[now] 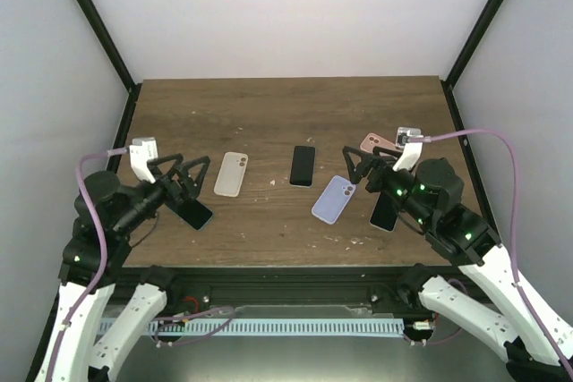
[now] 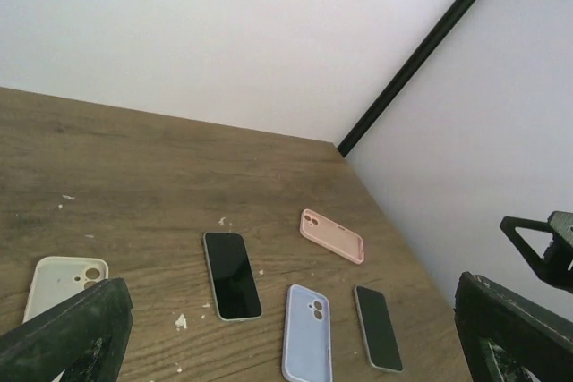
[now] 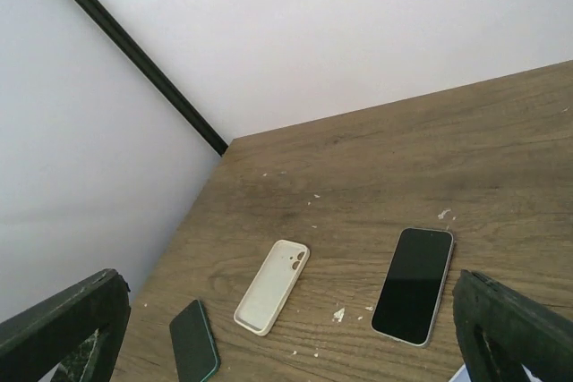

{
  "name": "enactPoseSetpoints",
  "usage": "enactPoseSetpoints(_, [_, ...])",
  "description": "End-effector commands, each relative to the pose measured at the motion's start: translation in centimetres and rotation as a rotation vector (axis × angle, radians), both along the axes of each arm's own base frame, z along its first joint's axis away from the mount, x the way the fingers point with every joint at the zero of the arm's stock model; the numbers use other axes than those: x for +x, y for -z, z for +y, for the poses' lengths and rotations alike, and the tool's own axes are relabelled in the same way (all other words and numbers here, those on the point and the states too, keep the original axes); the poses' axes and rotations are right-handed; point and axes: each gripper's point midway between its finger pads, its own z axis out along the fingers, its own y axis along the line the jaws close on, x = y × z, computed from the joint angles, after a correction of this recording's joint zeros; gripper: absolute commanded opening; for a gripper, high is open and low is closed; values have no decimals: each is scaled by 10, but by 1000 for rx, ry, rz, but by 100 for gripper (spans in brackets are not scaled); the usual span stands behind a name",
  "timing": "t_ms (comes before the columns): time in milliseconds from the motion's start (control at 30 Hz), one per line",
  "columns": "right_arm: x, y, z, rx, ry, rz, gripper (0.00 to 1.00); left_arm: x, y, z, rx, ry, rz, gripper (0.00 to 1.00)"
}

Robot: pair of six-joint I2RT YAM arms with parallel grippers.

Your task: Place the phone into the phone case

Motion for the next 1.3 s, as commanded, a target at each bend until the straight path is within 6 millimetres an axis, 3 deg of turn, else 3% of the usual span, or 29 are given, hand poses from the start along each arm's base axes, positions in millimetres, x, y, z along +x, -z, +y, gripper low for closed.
enactPoseSetpoints(0, [-5, -17, -6, 19, 12, -45, 100, -1, -2, -1, 6, 8, -9, 100])
enactPoseSetpoints(267, [-8, -7, -3, 29, -8, -21, 100, 6, 11, 13, 31, -82, 11, 100])
enactPoseSetpoints(500, [-7, 4, 1, 25, -21, 0, 100, 35, 54, 31, 81, -234, 172, 100])
enactPoseSetpoints(767, [-12, 14, 17, 14, -117, -1, 100, 73, 130, 64, 274, -454, 422, 98])
enactPoseSetpoints(967, [-13, 22, 23, 4, -145, 20, 100, 88, 191, 99, 156, -641, 673, 98])
enactPoseSetpoints(1100, [-15, 24, 28, 10, -177, 11, 100, 86, 237, 118, 55, -730, 862, 98])
enactPoseSetpoints(1267, [-17, 27, 30, 8, -195, 11, 100, 82, 277, 129, 63, -840, 1011, 97])
